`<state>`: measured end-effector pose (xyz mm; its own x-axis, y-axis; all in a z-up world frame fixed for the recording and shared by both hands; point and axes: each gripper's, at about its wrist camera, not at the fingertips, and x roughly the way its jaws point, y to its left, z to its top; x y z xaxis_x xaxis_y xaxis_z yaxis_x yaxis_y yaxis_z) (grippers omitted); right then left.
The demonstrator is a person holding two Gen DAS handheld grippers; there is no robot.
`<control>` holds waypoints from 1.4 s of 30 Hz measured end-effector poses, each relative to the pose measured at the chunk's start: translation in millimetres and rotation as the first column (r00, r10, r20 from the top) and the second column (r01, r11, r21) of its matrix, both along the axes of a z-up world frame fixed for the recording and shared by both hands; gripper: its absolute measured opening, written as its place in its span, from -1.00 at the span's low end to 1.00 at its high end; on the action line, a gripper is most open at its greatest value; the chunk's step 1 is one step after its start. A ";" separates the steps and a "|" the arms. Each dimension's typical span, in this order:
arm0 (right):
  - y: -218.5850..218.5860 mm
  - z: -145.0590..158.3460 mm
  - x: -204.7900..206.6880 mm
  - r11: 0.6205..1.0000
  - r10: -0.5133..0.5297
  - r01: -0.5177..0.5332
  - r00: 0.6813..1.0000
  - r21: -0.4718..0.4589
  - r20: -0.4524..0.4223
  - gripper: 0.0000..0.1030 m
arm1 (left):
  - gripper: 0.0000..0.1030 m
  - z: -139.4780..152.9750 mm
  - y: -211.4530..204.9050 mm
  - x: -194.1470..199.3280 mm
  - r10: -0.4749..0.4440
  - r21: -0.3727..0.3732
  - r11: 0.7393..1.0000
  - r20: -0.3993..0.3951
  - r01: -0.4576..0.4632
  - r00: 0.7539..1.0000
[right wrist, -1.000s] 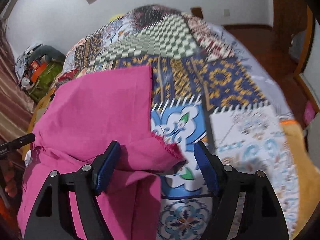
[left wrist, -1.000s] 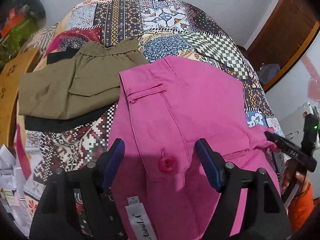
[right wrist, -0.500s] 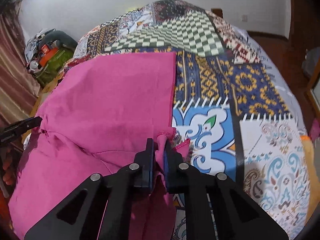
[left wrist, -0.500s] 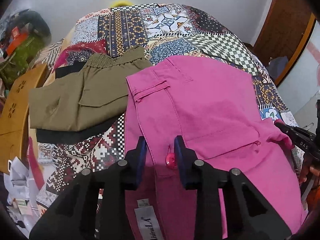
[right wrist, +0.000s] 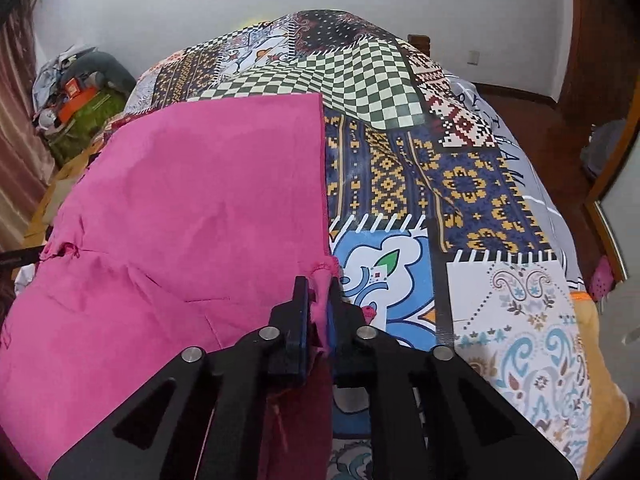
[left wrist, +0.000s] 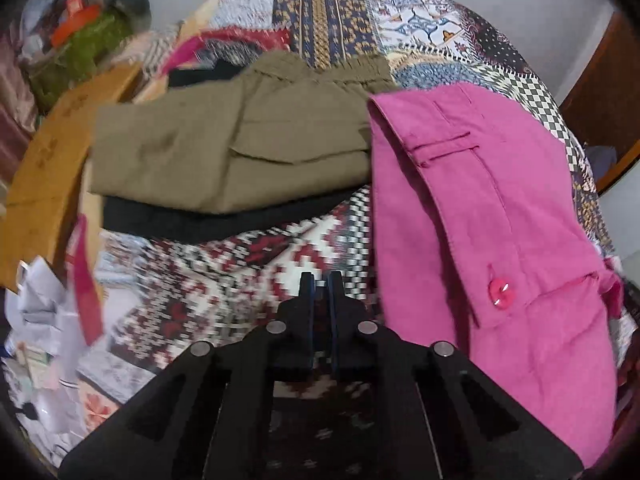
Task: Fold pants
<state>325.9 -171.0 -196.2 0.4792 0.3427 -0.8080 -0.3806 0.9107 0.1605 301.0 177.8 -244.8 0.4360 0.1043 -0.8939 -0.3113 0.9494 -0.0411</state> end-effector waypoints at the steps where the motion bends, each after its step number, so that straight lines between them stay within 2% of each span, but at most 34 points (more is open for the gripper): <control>1: -1.3 2.4 -0.8 1.000 -0.008 0.008 1.000 -0.003 0.003 -0.73 | -0.84 4.5 -0.3 -2.8 -0.012 0.012 1.000 0.007 0.012 1.000; 3: -4.8 10.5 -2.7 1.000 -0.017 0.017 1.000 0.000 0.010 -0.58 | -0.74 13.9 1.1 -8.4 -0.031 0.015 0.999 0.026 0.031 0.999; 4: -7.0 17.3 -4.0 1.000 -0.023 0.023 1.000 -0.003 0.021 -0.42 | -0.69 18.8 0.7 -9.1 -0.037 0.018 0.999 0.037 0.037 0.999; 8: -9.9 41.5 -10.4 1.000 -0.019 0.019 0.996 -0.001 0.083 -0.02 | 0.02 43.0 -2.2 -9.5 -0.066 0.035 0.997 0.106 0.062 0.992; 9: -9.8 45.3 -10.4 1.000 -0.017 0.017 0.996 0.000 0.092 0.02 | 0.16 49.8 -3.4 -7.7 -0.075 0.038 0.997 0.132 0.071 0.988; 12: -9.9 63.1 -9.0 1.000 -0.009 0.008 0.992 0.009 0.127 0.12 | 0.31 64.4 -6.7 4.3 -0.100 0.049 0.994 0.172 0.093 0.980; 14: -9.3 74.2 -5.4 1.000 -0.009 0.005 0.989 0.031 0.144 0.29 | 0.35 70.3 -8.7 13.6 -0.115 0.063 0.992 0.184 0.105 0.976; 17: -5.5 83.8 4.0 0.999 -0.008 -0.001 0.986 0.053 0.168 0.30 | 0.36 71.9 -10.3 29.8 -0.140 0.090 0.988 0.185 0.125 0.973; 21: 7.2 81.4 24.0 0.999 0.011 -0.018 0.988 0.048 0.152 0.32 | 0.36 63.4 -3.9 53.8 -0.109 0.129 0.988 0.179 0.086 0.978; 27: 21.1 54.7 58.3 1.000 0.020 -0.022 0.996 0.022 0.086 0.32 | 0.36 40.5 5.6 84.9 -0.118 0.070 0.992 0.147 0.109 0.982; 34: 35.8 31.3 100.1 0.999 0.045 -0.045 0.998 0.004 0.054 0.32 | 0.36 10.2 1.5 114.7 -0.181 -0.012 0.983 0.086 0.183 0.980; 36: 41.6 26.3 113.3 0.998 0.057 -0.058 0.997 0.008 0.051 0.32 | 0.37 -1.2 -2.7 121.9 -0.201 -0.012 0.979 0.060 0.202 0.978; 39: 48.0 19.2 127.8 0.998 0.069 -0.069 0.997 0.013 0.040 0.32 | 0.37 -7.0 -4.7 126.0 -0.210 -0.012 0.977 0.068 0.212 0.975; 42: 53.9 10.3 137.6 0.996 0.081 -0.082 0.996 0.021 0.026 0.31 | 0.30 -11.2 -0.1 129.5 -0.213 -0.066 0.974 0.068 0.218 0.975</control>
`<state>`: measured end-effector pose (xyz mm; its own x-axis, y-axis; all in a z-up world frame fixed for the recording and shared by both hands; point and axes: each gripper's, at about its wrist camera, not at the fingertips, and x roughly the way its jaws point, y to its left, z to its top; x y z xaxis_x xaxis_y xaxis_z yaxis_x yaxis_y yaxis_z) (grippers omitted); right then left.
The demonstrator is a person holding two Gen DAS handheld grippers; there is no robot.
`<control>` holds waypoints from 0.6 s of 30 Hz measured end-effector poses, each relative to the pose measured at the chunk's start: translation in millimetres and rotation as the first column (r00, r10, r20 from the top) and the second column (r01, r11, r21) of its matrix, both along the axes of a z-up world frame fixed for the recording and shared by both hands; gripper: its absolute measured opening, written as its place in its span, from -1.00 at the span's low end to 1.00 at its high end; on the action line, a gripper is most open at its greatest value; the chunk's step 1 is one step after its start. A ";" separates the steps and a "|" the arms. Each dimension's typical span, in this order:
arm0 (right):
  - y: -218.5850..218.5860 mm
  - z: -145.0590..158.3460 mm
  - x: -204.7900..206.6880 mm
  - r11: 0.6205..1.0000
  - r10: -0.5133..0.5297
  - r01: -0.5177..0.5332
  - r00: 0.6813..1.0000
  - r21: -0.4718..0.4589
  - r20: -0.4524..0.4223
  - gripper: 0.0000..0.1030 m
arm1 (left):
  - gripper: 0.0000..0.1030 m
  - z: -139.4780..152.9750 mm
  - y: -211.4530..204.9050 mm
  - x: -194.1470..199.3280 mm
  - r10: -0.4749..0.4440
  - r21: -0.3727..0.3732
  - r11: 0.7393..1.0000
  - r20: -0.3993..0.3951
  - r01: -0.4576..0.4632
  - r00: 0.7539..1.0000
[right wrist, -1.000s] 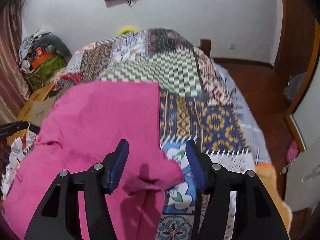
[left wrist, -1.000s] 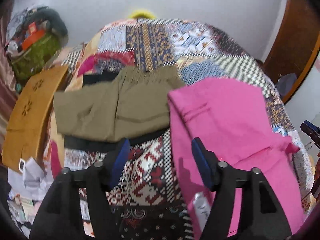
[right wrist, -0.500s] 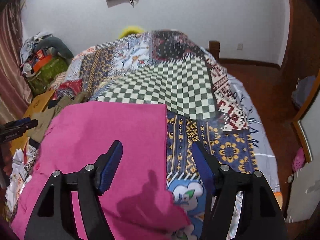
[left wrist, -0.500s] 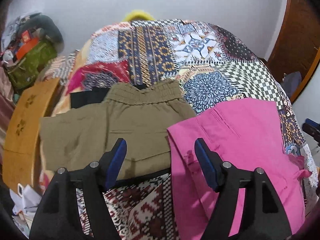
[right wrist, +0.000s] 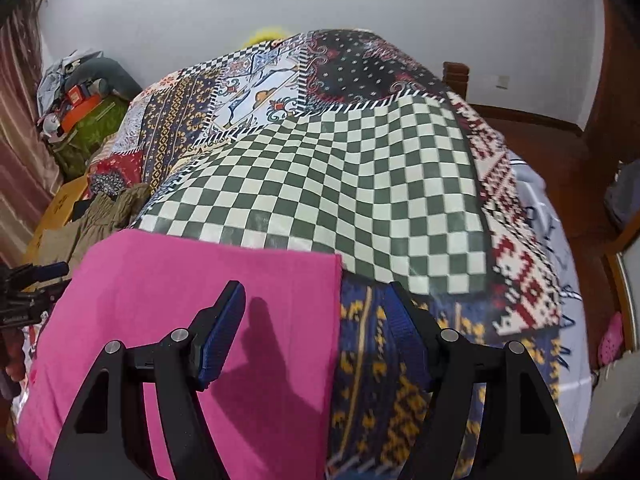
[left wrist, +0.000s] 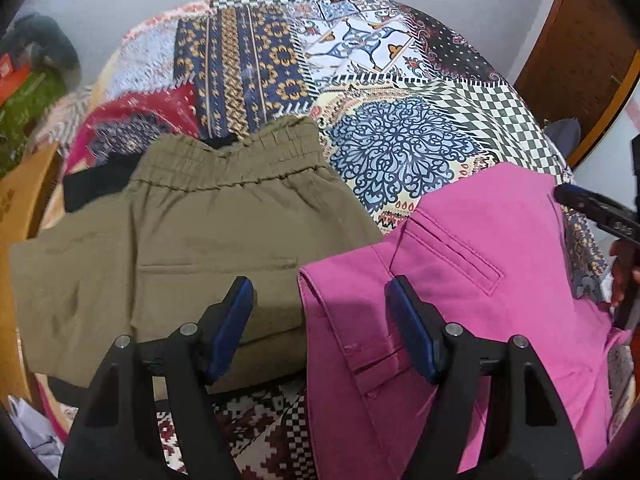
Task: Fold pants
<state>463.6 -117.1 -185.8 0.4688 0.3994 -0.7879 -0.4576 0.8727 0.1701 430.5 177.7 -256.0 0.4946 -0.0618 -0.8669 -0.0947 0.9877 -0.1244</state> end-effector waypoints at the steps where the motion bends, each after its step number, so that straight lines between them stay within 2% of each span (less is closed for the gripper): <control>1: 2.4 -3.7 2.2 1.000 0.001 -0.001 1.000 0.003 -0.012 0.26 | 0.23 -1.3 2.9 0.9 0.003 -0.037 0.999 -0.005 -0.004 1.000; 2: 4.3 -7.4 4.7 1.000 0.003 -0.003 1.000 0.003 -0.026 0.15 | 0.02 -2.8 7.0 1.8 0.007 -0.095 0.995 -0.014 -0.009 1.000; 3: 7.5 -12.3 7.9 1.000 0.009 -0.009 0.999 0.005 -0.053 0.11 | -0.13 -5.1 11.0 2.0 0.012 -0.162 0.987 -0.030 -0.017 0.999; 5: 8.4 -14.6 8.5 1.000 0.003 -0.002 0.999 0.028 -0.050 0.04 | -0.19 -6.3 14.2 2.8 0.031 -0.203 0.978 -0.041 -0.039 0.999; 8: 10.1 -13.6 6.9 0.999 0.005 -0.003 0.999 0.050 -0.041 -0.21 | -0.45 -5.9 11.9 2.0 0.039 -0.229 0.972 -0.038 -0.047 0.999; 9: 11.8 -13.4 6.4 0.999 -0.001 0.002 0.999 0.040 -0.036 -0.36 | -0.60 -4.1 10.5 1.3 0.042 -0.227 0.973 -0.032 -0.049 0.999; 11: 15.3 -10.8 4.0 1.000 -0.002 0.002 1.000 0.010 -0.022 -0.91 | -0.75 4.3 5.9 -2.5 0.064 -0.184 0.981 0.001 -0.063 0.998; 14: 16.2 2.1 0.9 0.999 0.003 -0.002 1.000 0.046 -0.019 -0.92 | -0.77 27.3 -3.6 -15.4 0.088 -0.056 0.995 0.078 -0.084 0.993; 18: 16.1 38.3 -11.9 0.995 0.001 -0.007 0.998 0.097 0.056 -0.93 | -0.78 62.3 2.0 -28.6 0.100 -0.006 0.995 0.147 -0.100 0.984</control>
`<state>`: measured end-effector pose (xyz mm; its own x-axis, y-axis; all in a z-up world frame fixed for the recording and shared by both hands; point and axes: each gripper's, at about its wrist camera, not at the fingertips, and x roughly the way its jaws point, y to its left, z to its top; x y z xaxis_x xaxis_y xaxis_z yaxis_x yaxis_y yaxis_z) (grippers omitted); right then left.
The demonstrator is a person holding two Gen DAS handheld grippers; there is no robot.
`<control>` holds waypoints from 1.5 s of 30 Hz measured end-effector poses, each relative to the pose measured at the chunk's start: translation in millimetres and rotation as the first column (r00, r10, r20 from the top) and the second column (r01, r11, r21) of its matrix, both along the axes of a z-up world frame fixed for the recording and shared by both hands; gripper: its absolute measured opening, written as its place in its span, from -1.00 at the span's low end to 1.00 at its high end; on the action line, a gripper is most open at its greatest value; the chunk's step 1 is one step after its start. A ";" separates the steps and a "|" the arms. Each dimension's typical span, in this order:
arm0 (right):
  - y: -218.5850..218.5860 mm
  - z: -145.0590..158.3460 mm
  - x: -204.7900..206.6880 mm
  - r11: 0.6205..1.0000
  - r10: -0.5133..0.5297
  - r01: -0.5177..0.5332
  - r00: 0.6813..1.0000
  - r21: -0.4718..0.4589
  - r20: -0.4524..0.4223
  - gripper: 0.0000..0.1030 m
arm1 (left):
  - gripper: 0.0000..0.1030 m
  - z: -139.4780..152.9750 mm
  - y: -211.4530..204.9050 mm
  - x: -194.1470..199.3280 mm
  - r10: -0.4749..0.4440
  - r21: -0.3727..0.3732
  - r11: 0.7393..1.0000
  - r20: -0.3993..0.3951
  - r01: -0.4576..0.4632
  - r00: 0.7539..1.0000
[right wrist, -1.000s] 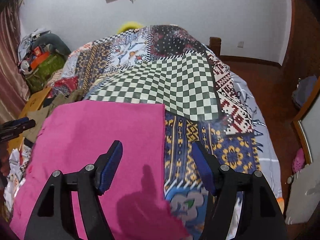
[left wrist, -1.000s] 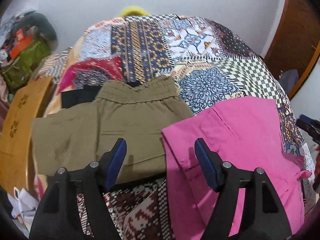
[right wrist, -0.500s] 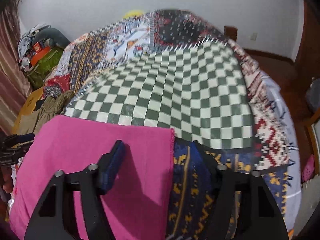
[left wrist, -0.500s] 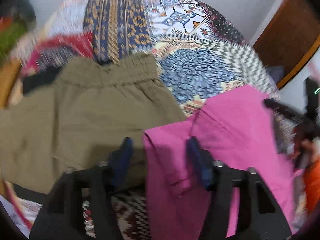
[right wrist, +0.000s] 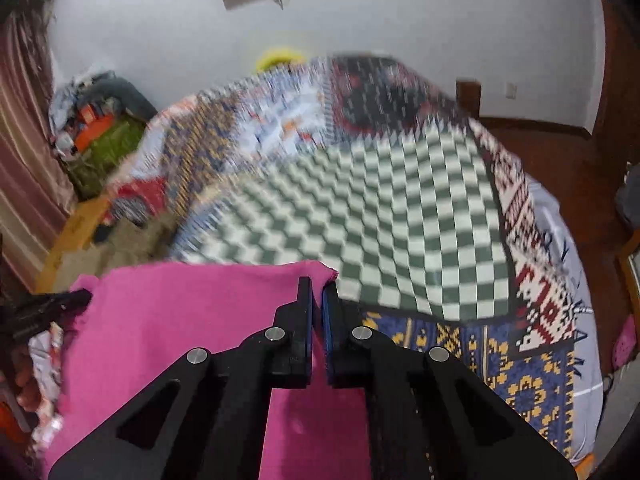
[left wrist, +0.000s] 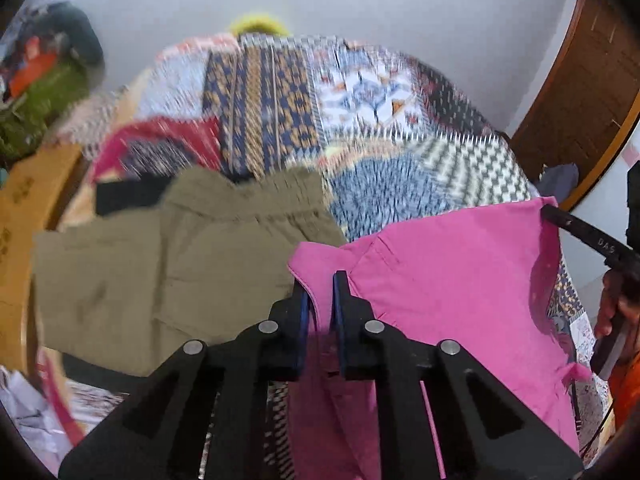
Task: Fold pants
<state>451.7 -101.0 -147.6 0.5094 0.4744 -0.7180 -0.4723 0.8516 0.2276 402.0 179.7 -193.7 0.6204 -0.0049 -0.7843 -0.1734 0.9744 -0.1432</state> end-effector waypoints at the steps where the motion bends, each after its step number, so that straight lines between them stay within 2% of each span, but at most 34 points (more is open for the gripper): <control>1: 0.6 8.2 -2.3 1.000 0.003 -0.003 1.000 0.006 0.016 -0.93 | -0.78 10.2 0.6 -3.8 -0.001 0.018 1.000 0.018 0.001 1.000; 6: 6.6 65.8 -22.2 1.000 0.012 -0.015 0.989 0.025 0.149 -0.93 | -0.78 61.4 0.5 -22.1 -0.023 0.096 0.995 0.105 0.013 0.994; 9: 6.6 89.3 -37.2 0.999 0.014 -0.023 0.980 0.043 0.198 -0.93 | -0.78 76.5 -1.5 -35.6 -0.030 0.101 0.995 0.121 0.018 0.992; 12: 1.2 103.4 -58.8 0.997 0.025 -0.038 0.977 0.061 0.213 -0.93 | -0.78 79.2 -6.8 -52.4 -0.039 0.109 0.994 0.113 0.027 0.993; 20: -15.3 102.6 -111.0 0.997 0.052 -0.060 0.980 0.038 0.192 -0.93 | -0.77 78.4 -28.2 -107.0 -0.073 0.123 0.991 0.117 0.058 0.990; 26: -35.2 102.3 -140.7 0.997 0.024 -0.037 0.985 0.072 0.169 -0.93 | -0.76 75.3 -43.8 -143.2 -0.110 0.140 0.986 0.122 0.092 0.986; 33: -53.9 102.4 -174.1 0.997 0.009 -0.021 0.986 0.075 0.166 -0.93 | -0.72 71.8 -56.6 -179.9 -0.127 0.095 0.988 0.096 0.118 0.987; 45: -79.8 60.3 -231.3 1.000 0.022 -0.022 0.995 0.002 0.096 -0.93 | -0.64 36.1 -73.5 -227.5 -0.165 0.067 0.984 0.001 0.164 0.986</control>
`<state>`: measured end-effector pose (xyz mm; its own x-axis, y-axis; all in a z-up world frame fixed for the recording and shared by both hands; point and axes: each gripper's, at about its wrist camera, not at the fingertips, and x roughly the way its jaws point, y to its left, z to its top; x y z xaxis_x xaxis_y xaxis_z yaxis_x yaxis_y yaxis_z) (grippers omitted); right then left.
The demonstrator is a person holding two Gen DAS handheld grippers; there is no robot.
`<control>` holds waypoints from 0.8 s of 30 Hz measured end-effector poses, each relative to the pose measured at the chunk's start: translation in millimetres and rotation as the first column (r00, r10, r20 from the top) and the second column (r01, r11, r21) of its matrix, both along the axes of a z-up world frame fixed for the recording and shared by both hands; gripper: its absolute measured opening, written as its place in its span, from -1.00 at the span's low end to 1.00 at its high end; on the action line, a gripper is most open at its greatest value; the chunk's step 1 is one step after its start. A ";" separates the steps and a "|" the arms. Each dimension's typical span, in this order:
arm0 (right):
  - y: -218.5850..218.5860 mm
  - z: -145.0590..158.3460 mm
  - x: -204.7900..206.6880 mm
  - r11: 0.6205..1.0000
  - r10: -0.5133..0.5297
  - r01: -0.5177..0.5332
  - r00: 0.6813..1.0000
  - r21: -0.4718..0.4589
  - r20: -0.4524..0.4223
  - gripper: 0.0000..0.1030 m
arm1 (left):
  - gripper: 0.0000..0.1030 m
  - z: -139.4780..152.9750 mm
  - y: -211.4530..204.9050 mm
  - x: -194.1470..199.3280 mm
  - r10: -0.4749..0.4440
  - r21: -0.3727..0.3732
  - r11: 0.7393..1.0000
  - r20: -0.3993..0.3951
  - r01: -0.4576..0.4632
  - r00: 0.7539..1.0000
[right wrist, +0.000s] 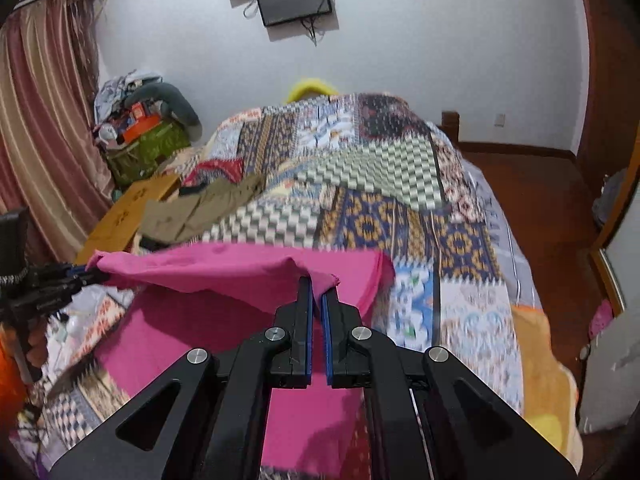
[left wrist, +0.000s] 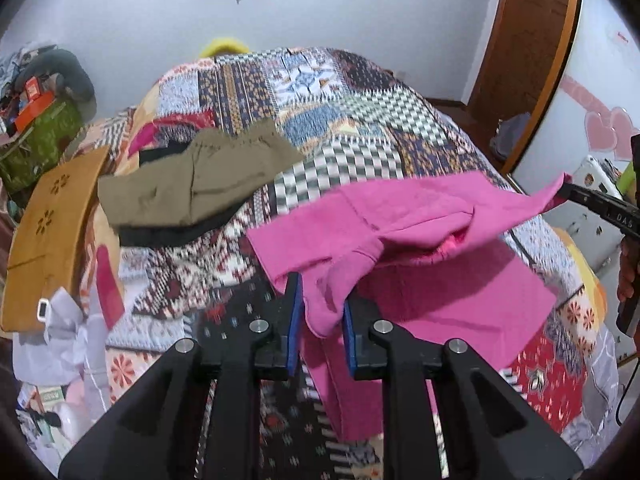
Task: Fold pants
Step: 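Lift the waistband with both grippers and fold it over toward the legs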
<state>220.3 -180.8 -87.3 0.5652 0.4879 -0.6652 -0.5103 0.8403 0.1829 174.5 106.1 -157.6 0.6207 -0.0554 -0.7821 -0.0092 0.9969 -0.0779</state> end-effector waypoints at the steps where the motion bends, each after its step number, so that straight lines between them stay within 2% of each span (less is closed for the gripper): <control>1: -2.8 -7.4 -3.2 1.000 -0.002 0.002 1.000 -0.006 -0.017 -0.93 | -0.64 -2.7 -0.9 -3.1 -0.002 -0.001 1.000 -0.008 0.002 1.000; 9: -23.4 -42.1 -20.8 0.999 -0.053 0.052 0.992 -0.009 -0.113 -0.92 | -0.64 -22.0 -6.6 -25.8 -0.006 -0.021 1.000 -0.047 0.005 0.999; 13: -29.3 -48.4 -28.8 0.996 -0.090 0.088 0.988 -0.023 -0.125 -0.90 | -0.61 -24.6 -6.7 -32.2 -0.009 -0.036 0.999 -0.065 0.007 0.998; 16: -43.6 -51.4 -32.1 0.990 -0.141 0.141 0.979 -0.011 -0.147 -0.90 | -0.41 -22.6 -4.7 -39.4 0.001 -0.019 1.000 -0.065 -0.003 0.998; 18: -48.9 -49.5 -34.7 0.987 -0.156 0.158 0.976 -0.001 -0.154 -0.90 | -0.08 -18.9 -3.1 -45.5 0.013 0.011 1.000 -0.056 -0.013 0.998; 20: -52.5 -43.8 -39.0 0.987 -0.160 0.160 0.977 -0.009 -0.138 -0.90 | 0.11 -11.8 -2.8 -50.2 0.027 0.041 0.999 -0.035 -0.026 0.999; 22: -50.7 -36.6 -43.7 0.989 -0.148 0.146 0.981 -0.026 -0.122 -0.90 | 0.17 -4.7 -2.1 -52.7 0.031 0.047 0.998 -0.024 -0.030 0.999; 24: -45.2 -30.0 -47.2 0.992 -0.124 0.121 0.986 -0.026 -0.112 -0.81 | 0.29 2.8 -1.6 -50.3 0.039 0.043 0.998 -0.019 -0.038 0.999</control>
